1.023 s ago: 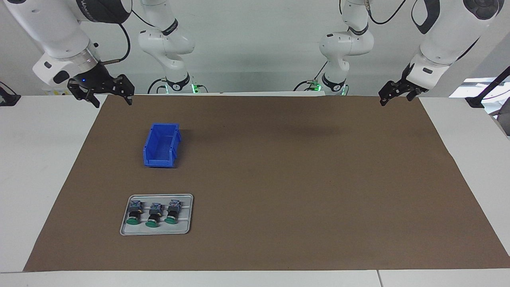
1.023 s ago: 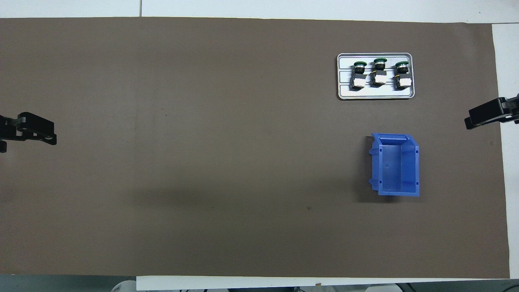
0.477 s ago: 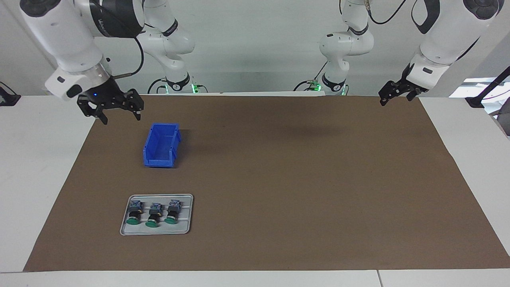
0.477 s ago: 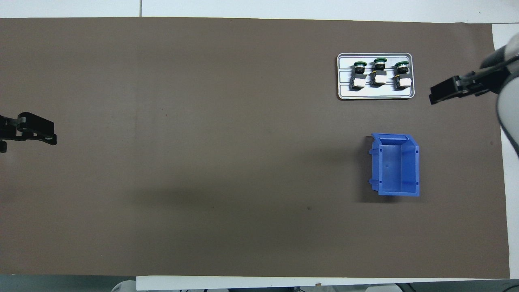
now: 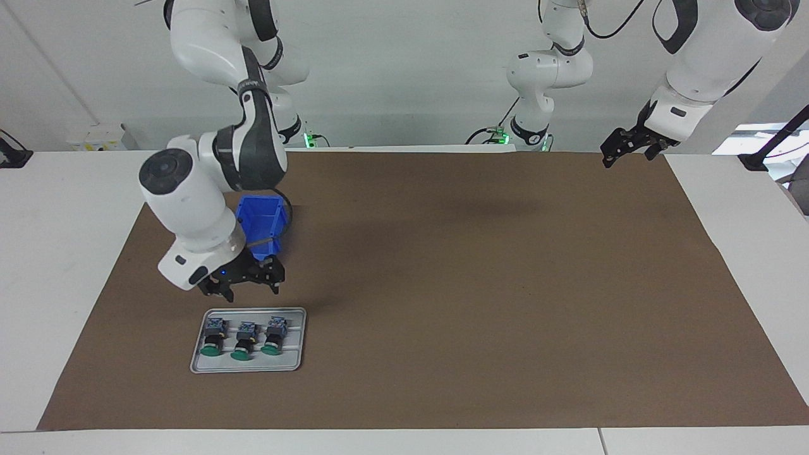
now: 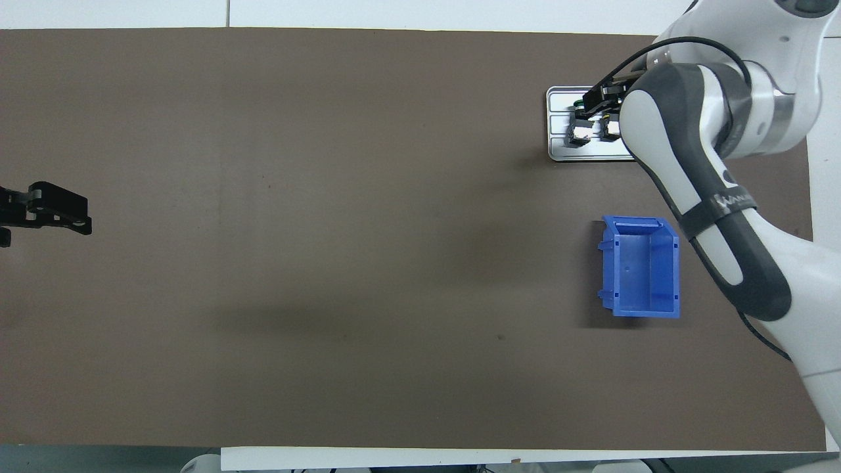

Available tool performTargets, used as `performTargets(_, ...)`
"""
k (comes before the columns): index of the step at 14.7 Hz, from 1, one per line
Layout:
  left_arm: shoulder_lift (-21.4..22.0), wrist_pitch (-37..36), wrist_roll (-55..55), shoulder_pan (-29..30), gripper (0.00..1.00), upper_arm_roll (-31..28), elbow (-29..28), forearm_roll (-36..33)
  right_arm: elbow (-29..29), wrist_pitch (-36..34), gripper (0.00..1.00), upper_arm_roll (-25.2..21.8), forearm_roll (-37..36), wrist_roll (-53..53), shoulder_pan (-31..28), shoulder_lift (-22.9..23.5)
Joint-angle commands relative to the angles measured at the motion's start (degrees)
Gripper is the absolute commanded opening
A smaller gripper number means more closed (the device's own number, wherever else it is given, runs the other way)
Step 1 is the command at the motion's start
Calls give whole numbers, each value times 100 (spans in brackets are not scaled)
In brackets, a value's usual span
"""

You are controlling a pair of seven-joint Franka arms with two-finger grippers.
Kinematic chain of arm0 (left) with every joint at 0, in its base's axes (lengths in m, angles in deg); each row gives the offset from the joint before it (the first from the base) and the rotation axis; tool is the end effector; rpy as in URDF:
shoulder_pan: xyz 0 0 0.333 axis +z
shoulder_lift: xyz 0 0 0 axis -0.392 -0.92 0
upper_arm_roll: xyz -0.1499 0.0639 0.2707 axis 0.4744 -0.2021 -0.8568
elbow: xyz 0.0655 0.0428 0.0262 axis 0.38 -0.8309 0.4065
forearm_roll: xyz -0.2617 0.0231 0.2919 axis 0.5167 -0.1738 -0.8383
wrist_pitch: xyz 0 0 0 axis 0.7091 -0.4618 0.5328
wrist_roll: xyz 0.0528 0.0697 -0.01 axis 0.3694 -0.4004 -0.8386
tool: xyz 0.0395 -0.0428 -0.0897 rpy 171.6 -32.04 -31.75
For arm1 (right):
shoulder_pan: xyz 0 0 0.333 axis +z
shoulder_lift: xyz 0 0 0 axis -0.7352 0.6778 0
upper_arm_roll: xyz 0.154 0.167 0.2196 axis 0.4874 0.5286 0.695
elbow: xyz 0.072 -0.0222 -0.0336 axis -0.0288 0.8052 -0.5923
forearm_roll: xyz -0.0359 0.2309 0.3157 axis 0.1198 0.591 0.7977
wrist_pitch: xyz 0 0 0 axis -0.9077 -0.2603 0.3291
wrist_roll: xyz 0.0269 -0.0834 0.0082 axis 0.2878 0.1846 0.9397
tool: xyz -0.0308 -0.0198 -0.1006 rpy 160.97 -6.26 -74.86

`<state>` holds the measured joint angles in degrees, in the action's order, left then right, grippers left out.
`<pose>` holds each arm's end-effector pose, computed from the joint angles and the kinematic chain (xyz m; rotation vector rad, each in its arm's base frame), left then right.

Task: Place and press button with both arms
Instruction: 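Reach the right gripper to the metal tray and grasp a green button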

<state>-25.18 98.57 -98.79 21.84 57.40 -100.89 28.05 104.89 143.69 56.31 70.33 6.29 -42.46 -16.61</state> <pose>0.5035 -0.0576 0.6059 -3.0737 -0.0922 0.2292 0.7073 0.0713 0.4021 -3.0817 -0.2140 -0.1340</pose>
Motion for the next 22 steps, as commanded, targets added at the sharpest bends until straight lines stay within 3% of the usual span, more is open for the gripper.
performTargets(1,135,72,42,-43,100,-11,-118,-76,-147,159,82,29,112,-35,-73,315)
performTargets(8,135,81,33,-35,100,-20,-118,-67,205,791,78,29,112,-43,-47,535)
performTargets(22,135,64,33,-35,100,-20,-136,-67,407,1126,74,20,51,-26,76,650)
